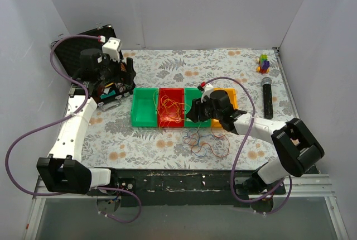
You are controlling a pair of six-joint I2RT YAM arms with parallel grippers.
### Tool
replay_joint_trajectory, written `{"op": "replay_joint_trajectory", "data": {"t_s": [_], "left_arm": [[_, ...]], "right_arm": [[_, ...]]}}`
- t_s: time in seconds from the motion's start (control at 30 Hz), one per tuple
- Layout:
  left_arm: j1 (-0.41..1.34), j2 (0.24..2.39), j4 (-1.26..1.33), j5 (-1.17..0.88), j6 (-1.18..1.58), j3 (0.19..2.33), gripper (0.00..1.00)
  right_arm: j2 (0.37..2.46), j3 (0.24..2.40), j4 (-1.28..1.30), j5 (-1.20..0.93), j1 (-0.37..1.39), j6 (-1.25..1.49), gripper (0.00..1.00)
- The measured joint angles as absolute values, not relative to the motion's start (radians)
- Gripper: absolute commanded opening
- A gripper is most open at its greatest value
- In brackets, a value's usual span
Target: Untangle the cables
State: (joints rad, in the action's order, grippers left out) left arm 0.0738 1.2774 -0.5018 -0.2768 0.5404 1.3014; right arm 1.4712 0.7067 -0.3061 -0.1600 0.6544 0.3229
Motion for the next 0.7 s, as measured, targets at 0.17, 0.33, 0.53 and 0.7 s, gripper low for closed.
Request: {"op": "replay_joint_trajectory", "data": {"t_s": [0.17,0.33,0.53,0.7], "left_arm": [[0.073,1.268,-0.475,-0.277,0.54,1.29,0.98],[0.073,1.232,-0.454,-0.276,0.54,1.254,0.98],[0.073,1.204,-0.432,-0.276,0.54,1.225,0.98],[0.07,1.203,-0.432,-0.277,0.54,1.217,0.98]], "right_arm": [[1.503,0.706,-0.352,-0.22,0.64,0.347,0.47],[1.516,0.704,-0.391,-0.257,0.618,0.367,0.43],[1.516,0.705,-0.404,-0.271,0.614,0.362,0.59],[1.509,0.746,-0.339,-0.241,0.613,0.3,0.64]]}}
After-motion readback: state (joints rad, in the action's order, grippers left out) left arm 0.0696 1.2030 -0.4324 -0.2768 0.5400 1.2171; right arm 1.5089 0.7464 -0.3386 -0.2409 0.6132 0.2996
